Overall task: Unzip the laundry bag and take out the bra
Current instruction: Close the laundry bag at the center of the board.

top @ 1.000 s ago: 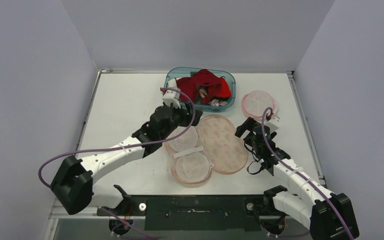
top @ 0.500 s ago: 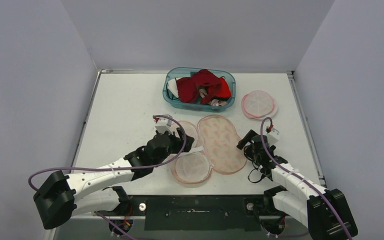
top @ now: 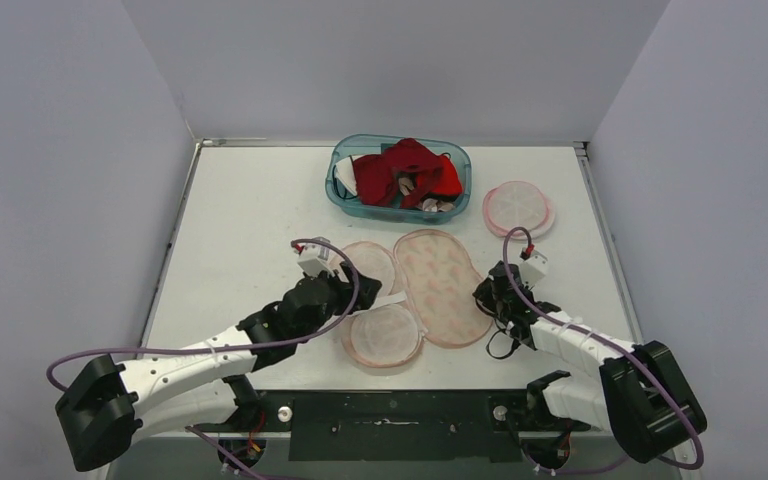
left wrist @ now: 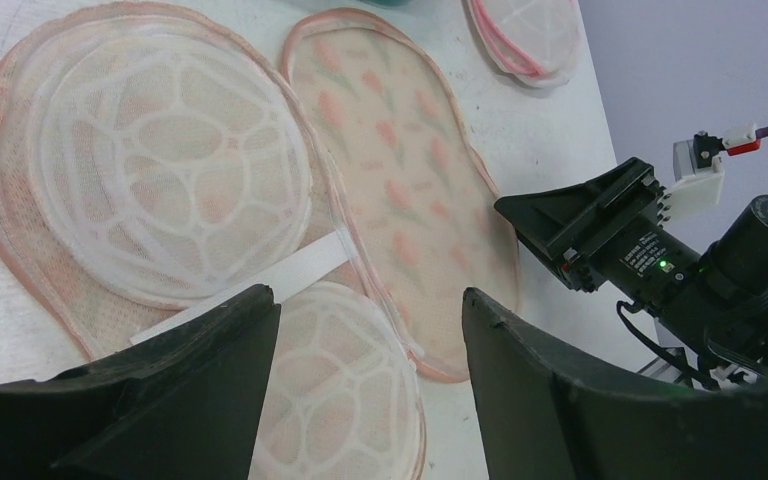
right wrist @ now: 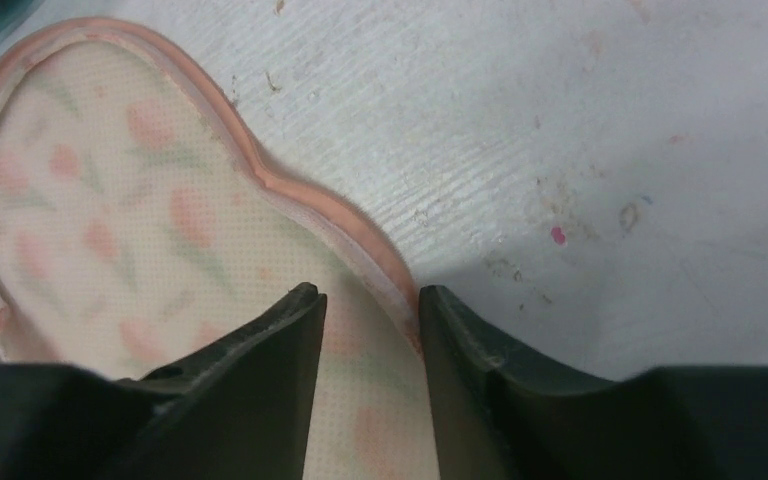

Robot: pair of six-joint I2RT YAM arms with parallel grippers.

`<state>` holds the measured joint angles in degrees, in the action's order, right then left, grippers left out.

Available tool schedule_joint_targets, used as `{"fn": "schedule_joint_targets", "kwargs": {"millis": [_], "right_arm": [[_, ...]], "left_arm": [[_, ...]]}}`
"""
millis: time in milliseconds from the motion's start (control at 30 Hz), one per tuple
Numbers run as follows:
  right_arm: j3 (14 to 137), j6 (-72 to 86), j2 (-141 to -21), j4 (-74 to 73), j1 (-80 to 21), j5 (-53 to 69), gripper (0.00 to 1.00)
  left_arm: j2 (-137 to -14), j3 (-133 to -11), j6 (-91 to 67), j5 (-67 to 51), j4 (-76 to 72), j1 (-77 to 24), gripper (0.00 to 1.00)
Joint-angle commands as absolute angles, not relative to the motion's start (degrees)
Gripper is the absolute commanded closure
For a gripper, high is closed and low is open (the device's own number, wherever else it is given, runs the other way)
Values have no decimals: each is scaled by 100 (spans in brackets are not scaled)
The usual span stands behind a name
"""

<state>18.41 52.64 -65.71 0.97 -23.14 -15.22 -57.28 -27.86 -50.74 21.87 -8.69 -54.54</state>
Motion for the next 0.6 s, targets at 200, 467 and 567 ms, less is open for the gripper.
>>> {"fn": "schedule_joint_targets", "kwargs": {"millis": [200, 467, 567], "right_arm": [[2028, 5096, -6640, -1149, -2647, -1363, 93], [2680, 4540, -5548, -1827, -2787, -1547, 95], [2913, 4086, -5081, -1890, -2814, -1321, 95]], "left_arm": [[-4914, -2288, -5265, 2332, -992, -5493, 36], [-4539, -2136, -5283, 2458, -739, -5495, 36], [-4456, -2136, -5283, 2498, -608, -5488, 36]]}}
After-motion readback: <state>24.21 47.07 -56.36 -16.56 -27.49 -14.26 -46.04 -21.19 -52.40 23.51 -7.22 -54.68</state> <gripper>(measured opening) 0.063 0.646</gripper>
